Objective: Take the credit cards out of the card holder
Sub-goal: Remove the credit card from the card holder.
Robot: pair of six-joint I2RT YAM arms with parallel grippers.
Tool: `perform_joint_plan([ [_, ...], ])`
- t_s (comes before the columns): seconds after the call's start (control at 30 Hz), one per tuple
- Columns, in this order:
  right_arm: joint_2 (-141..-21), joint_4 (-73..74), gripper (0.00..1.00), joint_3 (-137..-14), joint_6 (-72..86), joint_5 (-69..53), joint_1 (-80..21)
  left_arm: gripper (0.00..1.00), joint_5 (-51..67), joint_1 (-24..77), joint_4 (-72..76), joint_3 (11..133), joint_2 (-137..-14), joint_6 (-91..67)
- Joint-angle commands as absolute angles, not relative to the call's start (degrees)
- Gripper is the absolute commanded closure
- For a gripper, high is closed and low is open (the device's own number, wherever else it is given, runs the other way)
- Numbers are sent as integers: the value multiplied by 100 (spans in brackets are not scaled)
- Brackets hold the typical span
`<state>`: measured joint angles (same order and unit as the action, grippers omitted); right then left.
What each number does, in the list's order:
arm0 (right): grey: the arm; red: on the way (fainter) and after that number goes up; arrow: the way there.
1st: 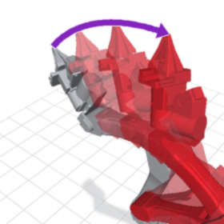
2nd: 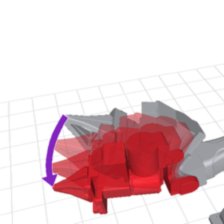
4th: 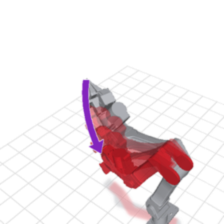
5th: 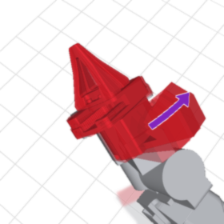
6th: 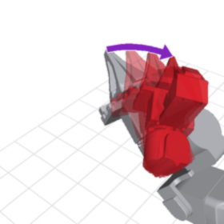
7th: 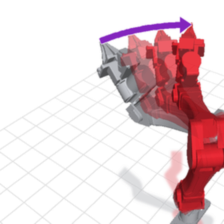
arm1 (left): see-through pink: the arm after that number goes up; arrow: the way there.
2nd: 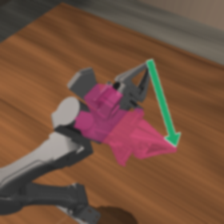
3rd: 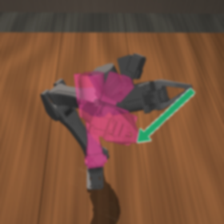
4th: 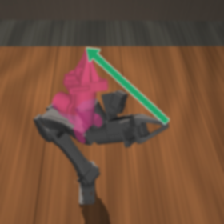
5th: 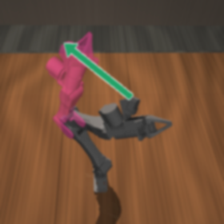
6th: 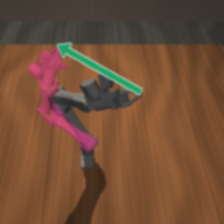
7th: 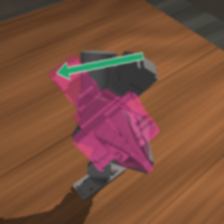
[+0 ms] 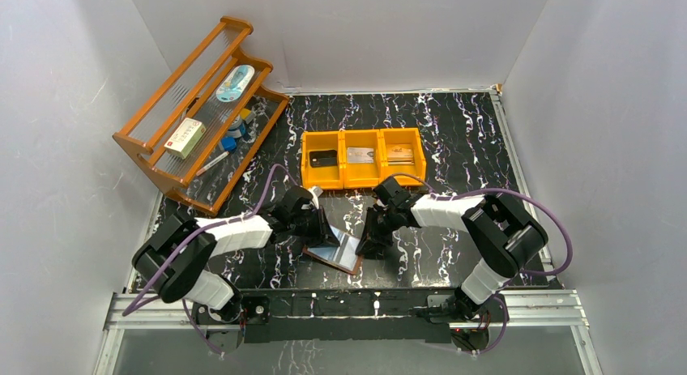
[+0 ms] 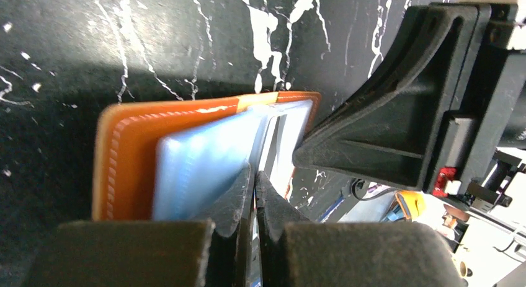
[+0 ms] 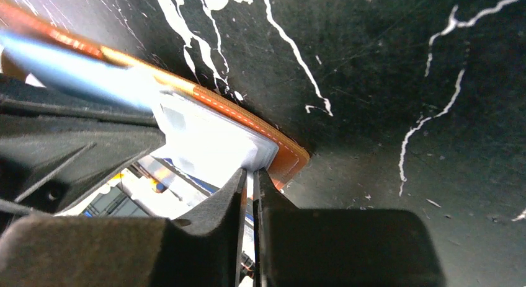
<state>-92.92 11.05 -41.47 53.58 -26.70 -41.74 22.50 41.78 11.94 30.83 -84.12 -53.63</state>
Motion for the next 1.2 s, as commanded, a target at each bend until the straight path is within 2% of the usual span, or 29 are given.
perform_joint_plan([
  [0.0, -9194, 665, 80, -4327, 5267, -1883, -4176, 100, 2402, 4412, 782, 3442, -7924, -5248],
  [0.2, -9103, 617, 76, -4368, 5252, -1941, -4178, 100, 2022, 4412, 498, 3495, -7866, -5169],
  [0.27, -9100, 676, 77, -4392, 5226, -1869, -4183, 100, 1894, 4412, 379, 3506, -7676, -5144],
  [0.37, -9123, 759, 85, -4411, 5168, -1822, -4175, 100, 1655, 4412, 72, 3586, -7556, -5061],
  [0.73, -9092, 873, 86, -4573, 4985, -1780, -4180, 100, 1331, 4409, -283, 3543, -7341, -5009],
  [0.87, -9086, 947, 88, -4715, 4904, -1940, -4183, 90, 1334, 4412, -324, 3517, -7496, -5013],
  [0.93, -8979, 1059, 83, -4791, 4742, -1867, -4204, 89, 1225, 4409, -425, 3518, -7548, -5032],
  [1.0, -8940, 1430, 72, -4982, 4604, -1635, -4205, 87, 1127, 4412, -503, 3494, -7550, -5036],
  [1.17, -9019, 1876, 65, -5266, 4338, -1462, -4224, 83, 998, 4412, -688, 3444, -7516, -5043],
])
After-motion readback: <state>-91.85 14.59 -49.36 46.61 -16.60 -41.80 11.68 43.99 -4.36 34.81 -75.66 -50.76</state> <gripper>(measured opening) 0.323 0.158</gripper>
